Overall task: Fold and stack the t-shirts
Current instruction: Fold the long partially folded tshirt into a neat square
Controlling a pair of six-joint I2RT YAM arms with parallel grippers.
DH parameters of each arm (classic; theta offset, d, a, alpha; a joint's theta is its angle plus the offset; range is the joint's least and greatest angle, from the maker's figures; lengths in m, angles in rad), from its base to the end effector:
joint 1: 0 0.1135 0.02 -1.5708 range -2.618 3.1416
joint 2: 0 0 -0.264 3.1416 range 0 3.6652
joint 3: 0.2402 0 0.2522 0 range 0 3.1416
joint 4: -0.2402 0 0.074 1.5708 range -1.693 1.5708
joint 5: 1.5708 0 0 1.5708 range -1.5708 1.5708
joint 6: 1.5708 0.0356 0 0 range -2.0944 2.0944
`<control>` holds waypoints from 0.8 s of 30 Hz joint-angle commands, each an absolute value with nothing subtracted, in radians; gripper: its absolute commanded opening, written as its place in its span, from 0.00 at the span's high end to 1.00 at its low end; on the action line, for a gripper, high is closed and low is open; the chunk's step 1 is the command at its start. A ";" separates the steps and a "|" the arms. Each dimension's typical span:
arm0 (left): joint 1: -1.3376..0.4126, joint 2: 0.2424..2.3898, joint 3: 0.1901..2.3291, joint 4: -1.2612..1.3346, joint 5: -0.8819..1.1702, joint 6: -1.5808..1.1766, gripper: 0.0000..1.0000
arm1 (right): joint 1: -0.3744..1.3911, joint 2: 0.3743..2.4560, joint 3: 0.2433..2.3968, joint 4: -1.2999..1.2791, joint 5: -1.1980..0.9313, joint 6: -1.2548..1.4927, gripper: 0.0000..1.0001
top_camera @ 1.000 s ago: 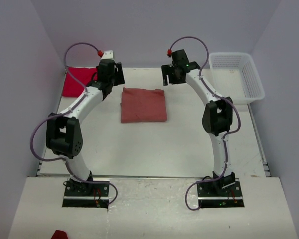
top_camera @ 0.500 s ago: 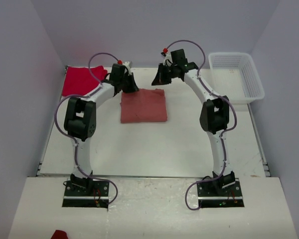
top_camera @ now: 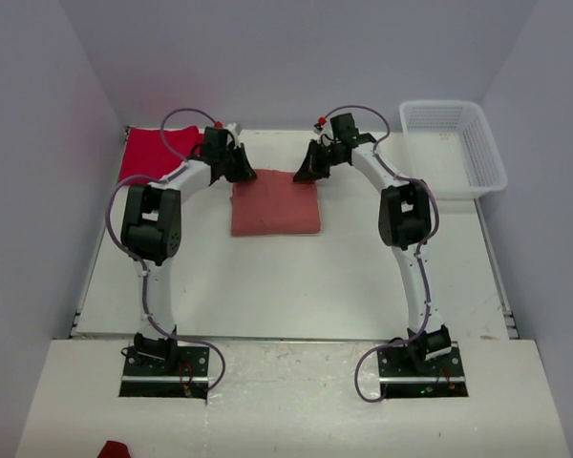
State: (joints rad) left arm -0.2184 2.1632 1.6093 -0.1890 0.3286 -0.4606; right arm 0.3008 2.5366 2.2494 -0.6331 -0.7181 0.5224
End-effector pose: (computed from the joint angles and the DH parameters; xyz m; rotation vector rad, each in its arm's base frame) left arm 0.4726 -0.1167 0.1818 -0.1149 2.3724 -0.7169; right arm 0.5185 0.1854 0.1716 -0.0390 2.5818 1.2267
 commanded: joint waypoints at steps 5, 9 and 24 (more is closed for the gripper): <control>-0.189 2.106 1.554 -0.140 0.334 -0.443 1.00 | 0.299 2.580 2.353 -0.735 -0.577 0.537 1.00; -0.176 2.114 1.529 -0.144 0.308 -0.442 1.00 | 0.301 2.589 2.376 -0.787 -0.496 0.506 1.00; -0.147 2.108 1.453 -0.144 0.213 -0.413 1.00 | 0.288 2.614 2.451 -0.867 -0.325 0.471 1.00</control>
